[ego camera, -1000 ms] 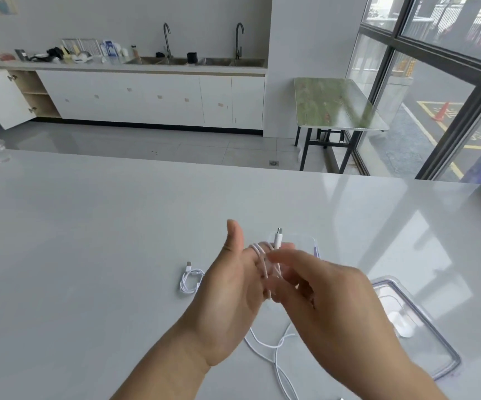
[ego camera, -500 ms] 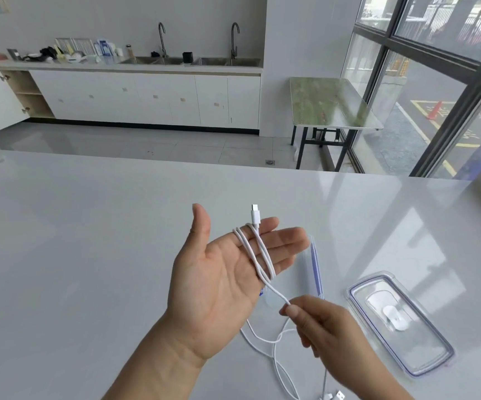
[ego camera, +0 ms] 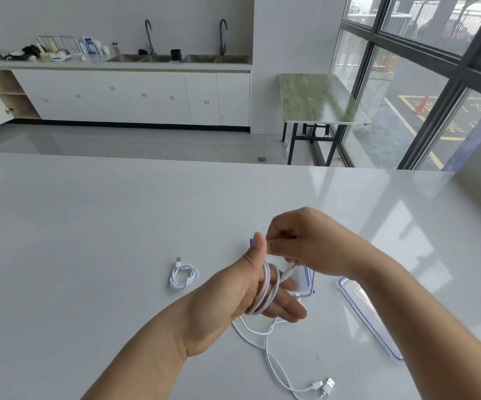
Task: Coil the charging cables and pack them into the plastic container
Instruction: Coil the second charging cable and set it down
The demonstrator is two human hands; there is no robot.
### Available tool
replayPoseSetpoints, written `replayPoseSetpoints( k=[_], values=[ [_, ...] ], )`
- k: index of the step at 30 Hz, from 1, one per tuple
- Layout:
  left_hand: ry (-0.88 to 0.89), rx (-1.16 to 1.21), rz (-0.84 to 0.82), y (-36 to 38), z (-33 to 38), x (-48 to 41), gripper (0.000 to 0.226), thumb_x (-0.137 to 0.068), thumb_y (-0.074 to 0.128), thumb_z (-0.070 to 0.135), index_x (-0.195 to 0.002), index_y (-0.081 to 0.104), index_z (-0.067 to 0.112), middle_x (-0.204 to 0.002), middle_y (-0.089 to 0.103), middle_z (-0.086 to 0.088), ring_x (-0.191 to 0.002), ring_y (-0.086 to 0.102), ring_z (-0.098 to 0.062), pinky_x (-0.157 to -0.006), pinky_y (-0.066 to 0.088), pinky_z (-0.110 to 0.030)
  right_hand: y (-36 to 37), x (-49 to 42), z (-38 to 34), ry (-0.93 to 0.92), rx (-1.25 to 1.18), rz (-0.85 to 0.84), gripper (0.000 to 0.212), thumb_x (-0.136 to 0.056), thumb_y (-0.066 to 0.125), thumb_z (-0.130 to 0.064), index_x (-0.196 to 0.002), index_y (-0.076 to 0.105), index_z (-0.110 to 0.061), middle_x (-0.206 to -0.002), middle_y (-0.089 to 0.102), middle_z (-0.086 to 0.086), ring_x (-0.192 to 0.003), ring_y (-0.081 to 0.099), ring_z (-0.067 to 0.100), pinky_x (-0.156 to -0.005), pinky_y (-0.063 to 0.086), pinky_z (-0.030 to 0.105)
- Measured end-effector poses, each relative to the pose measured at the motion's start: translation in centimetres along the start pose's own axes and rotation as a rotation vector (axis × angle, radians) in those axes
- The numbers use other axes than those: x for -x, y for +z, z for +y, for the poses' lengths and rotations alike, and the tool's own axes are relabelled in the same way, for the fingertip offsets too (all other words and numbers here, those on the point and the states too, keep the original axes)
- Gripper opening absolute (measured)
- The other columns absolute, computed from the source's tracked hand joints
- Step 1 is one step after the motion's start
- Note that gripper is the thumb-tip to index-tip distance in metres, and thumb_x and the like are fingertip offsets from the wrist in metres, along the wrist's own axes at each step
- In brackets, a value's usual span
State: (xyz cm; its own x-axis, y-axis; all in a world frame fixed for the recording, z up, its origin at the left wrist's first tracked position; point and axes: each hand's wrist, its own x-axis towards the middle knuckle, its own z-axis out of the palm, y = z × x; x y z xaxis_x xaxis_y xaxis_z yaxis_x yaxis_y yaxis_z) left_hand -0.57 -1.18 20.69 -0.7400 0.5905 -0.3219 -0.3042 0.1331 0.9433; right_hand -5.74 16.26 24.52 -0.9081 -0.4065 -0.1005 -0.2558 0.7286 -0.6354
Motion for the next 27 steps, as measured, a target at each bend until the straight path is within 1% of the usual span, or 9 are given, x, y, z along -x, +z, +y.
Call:
replayPoseSetpoints(
  k=[3, 5, 8, 10, 13, 17, 20, 24, 27],
  values=[
    [0.021, -0.060, 0.023, 0.2, -0.3, -0.2, 0.108, -0.056, 0.030, 0.099, -0.109, 0.066, 0.013, -0.103, 0.076, -0.020, -0.101, 0.073, -0.027, -0.101, 0.048, -0.034, -0.5, 1.1, -2.5, -0.028, 0.186, 0.028, 0.022, -0.095, 0.058, -0.032, -0.078, 0.067, -0.020, -0.067, 0.065, -0.005, -0.067, 0.062, 0.017, -0.068, 0.053, 0.037],
    [0.066, -0.005, 0.025, 0.0, -0.7, -0.1, 0.107, -0.066, 0.015, 0.089, -0.114, 0.062, 0.005, -0.103, 0.074, -0.021, -0.102, 0.072, -0.025, -0.102, 0.049, -0.034, -0.2, 2.3, -3.7, -0.041, 0.251, 0.097, 0.021, -0.096, 0.055, -0.032, -0.077, 0.063, -0.027, -0.073, 0.069, -0.006, -0.072, 0.064, 0.017, -0.069, 0.055, 0.039],
    [0.184, 0.176, 0.138, 0.2, -1.0, -0.5, 0.087, -0.094, 0.014, 0.067, -0.096, 0.058, -0.007, -0.079, 0.069, 0.003, -0.079, 0.067, -0.009, -0.092, 0.051, -0.026, 0.9, 4.1, -4.0, -0.032, 0.245, 0.262, 0.017, -0.097, 0.054, -0.039, -0.107, 0.069, -0.036, -0.088, 0.074, -0.011, -0.081, 0.065, 0.015, -0.073, 0.053, 0.032],
    [0.240, 0.345, 0.157, 0.3, -0.9, -0.6, 0.085, -0.094, 0.016, 0.064, -0.106, 0.061, -0.006, -0.092, 0.073, -0.001, -0.089, 0.068, -0.012, -0.084, 0.052, -0.021, 2.1, 5.3, -3.5, -0.067, 0.188, 0.391, 0.016, -0.096, 0.057, -0.039, -0.110, 0.066, -0.037, -0.082, 0.072, -0.016, -0.071, 0.062, 0.009, -0.066, 0.050, 0.027],
    [0.307, 0.602, 0.144, 0.3, -0.3, -0.7, 0.097, -0.089, 0.024, 0.073, -0.127, 0.051, -0.011, -0.119, 0.069, -0.022, -0.111, 0.066, -0.029, -0.099, 0.047, -0.040, 4.8, 6.6, -2.2, -0.124, 0.058, 0.521, 0.004, -0.090, 0.065, -0.034, -0.094, 0.064, -0.035, -0.066, 0.062, -0.026, -0.060, 0.059, 0.005, -0.054, 0.045, 0.019],
    [0.366, 0.776, 0.144, 0.4, 0.5, -0.5, 0.094, -0.088, 0.026, 0.073, -0.131, 0.049, -0.007, -0.127, 0.062, -0.034, -0.124, 0.059, -0.043, -0.111, 0.037, -0.050, 8.5, 8.2, -0.4, -0.065, -0.302, 0.512, 0.010, -0.084, 0.062, -0.040, -0.093, 0.063, -0.041, -0.063, 0.064, -0.012, -0.051, 0.057, 0.005, -0.052, 0.044, 0.014],
    [0.406, 0.800, 0.102, 0.5, 1.2, -0.3, 0.087, -0.090, 0.031, 0.071, -0.128, 0.051, -0.005, -0.120, 0.065, -0.034, -0.124, 0.057, -0.048, -0.110, 0.040, -0.051, 10.2, 8.5, 1.1, 0.007, -0.548, 0.388, 0.015, -0.085, 0.064, -0.032, -0.090, 0.068, -0.045, -0.062, 0.068, -0.007, -0.055, 0.060, 0.007, -0.059, 0.049, 0.021],
    [0.397, 0.749, 0.026, 1.0, 1.4, 0.2, 0.069, -0.089, 0.049, 0.061, -0.112, 0.061, -0.003, -0.097, 0.069, -0.026, -0.105, 0.064, -0.046, -0.099, 0.052, -0.047, 10.9, 7.4, 3.1, 0.013, -0.270, 0.422, 0.007, -0.090, 0.062, -0.044, -0.093, 0.067, -0.047, -0.087, 0.067, -0.013, -0.090, 0.063, 0.010, -0.079, 0.048, 0.023],
    [0.400, 0.658, -0.023, 1.5, 0.9, 0.5, 0.046, -0.084, 0.069, 0.039, -0.104, 0.063, -0.001, -0.084, 0.068, -0.023, -0.087, 0.067, -0.042, -0.086, 0.054, -0.043, 9.5, 6.6, 4.0, 0.050, -0.219, 0.419, 0.036, -0.092, 0.069, -0.024, -0.082, 0.065, -0.059, -0.070, 0.060, -0.014, -0.070, 0.055, 0.003, -0.063, 0.043, 0.019]
  ],
)
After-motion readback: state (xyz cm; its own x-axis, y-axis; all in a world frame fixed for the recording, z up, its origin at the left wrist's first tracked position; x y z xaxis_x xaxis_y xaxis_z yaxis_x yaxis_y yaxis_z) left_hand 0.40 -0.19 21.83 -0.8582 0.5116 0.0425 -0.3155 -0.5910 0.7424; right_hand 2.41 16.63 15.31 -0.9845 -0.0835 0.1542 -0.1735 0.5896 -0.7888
